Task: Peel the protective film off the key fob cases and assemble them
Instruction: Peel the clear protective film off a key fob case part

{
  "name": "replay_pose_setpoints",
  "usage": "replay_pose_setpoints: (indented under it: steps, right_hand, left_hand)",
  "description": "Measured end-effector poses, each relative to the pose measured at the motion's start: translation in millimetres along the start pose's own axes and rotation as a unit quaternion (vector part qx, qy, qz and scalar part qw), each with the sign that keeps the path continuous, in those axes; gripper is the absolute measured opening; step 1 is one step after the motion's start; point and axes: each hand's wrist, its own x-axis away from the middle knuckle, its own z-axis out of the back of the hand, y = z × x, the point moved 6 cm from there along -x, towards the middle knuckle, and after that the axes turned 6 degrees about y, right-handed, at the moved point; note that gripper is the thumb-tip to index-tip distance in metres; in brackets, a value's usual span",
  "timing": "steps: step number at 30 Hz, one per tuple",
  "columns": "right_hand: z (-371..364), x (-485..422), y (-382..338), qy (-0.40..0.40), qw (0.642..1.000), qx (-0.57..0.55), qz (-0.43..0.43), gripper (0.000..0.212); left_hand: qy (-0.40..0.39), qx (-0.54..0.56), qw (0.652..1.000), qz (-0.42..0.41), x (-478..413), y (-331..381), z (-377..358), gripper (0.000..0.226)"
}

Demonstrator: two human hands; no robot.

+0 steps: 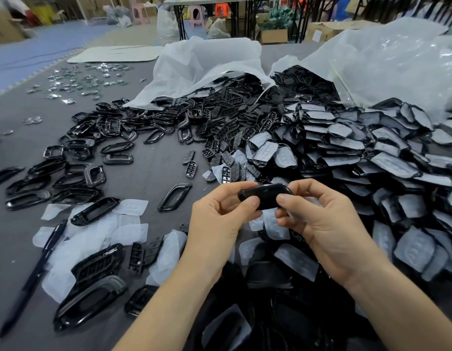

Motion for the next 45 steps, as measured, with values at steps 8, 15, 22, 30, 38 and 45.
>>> replay_pose_setpoints:
  steps: [8,15,22,30,38,45]
  right_hand:
    - [-0.9,0.2,-0.4,0.004,1.0,-0.005,-0.014,0.019]
    - [-3.8,0.4,-0.4,-0.005,0.998,-0.041,-0.048,0.017]
    - [-3.6,-2.0,5.2,-0.009,0.99,-0.106,-0.088,0.012]
    - [-8.0,-0.4,7.4,-0.026,0.979,-0.16,-0.12,0.018]
    - [-6.9,-1.7,8.6,-0.019,0.975,-0.182,-0.127,0.028]
    - [-6.3,-1.5,8.1,-0.015,0.976,-0.183,-0.12,0.031]
  left_hand:
    - [-0.014,-0.034,0.999,0.002,2.5,1.7,-3.3,0.024]
    - [-0.029,0.058,0.997,0.047,4.4,4.1,-6.7,0.015]
    - [-0.044,0.093,0.993,0.056,5.0,5.8,-9.1,0.017]
    - [-0.046,0.141,0.986,0.071,4.6,8.7,-10.3,0.025]
    - [-0.07,0.138,0.984,0.083,7.0,7.2,-13.6,0.018]
    - [-0.08,0.134,0.984,0.082,7.1,6.5,-13.8,0.019]
